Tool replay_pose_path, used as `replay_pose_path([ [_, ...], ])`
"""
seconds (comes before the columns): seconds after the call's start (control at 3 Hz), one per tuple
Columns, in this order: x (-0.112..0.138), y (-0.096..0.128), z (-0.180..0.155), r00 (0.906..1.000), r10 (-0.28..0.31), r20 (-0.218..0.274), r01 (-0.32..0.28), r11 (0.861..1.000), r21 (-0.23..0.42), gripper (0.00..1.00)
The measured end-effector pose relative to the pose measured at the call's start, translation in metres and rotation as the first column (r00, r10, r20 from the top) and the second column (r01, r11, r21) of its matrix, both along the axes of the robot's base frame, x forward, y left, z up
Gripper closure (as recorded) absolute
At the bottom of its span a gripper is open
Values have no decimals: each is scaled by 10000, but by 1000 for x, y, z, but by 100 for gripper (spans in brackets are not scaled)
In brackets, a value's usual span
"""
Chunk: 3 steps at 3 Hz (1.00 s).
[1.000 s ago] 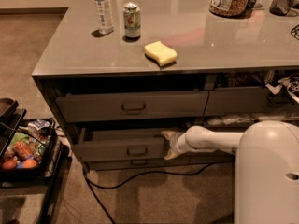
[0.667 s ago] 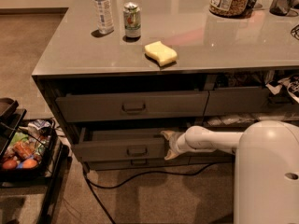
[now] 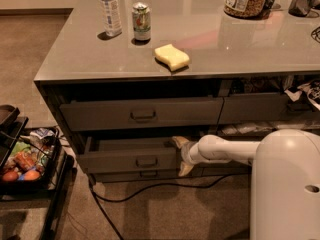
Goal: Open middle drawer
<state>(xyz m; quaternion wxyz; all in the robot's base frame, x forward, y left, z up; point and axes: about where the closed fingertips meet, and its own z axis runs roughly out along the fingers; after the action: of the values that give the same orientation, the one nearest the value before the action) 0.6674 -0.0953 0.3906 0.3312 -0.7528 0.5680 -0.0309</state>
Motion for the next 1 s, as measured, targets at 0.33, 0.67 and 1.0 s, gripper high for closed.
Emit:
replay_pose_path([
  [0.33, 0, 0, 0, 10000, 0, 0, 0, 10000, 0, 0],
  [0.67, 0, 0, 0, 10000, 1, 0, -1, 10000, 0, 0],
  [1.0, -1, 4, 5, 9994, 332, 11, -332, 9994, 85, 0],
])
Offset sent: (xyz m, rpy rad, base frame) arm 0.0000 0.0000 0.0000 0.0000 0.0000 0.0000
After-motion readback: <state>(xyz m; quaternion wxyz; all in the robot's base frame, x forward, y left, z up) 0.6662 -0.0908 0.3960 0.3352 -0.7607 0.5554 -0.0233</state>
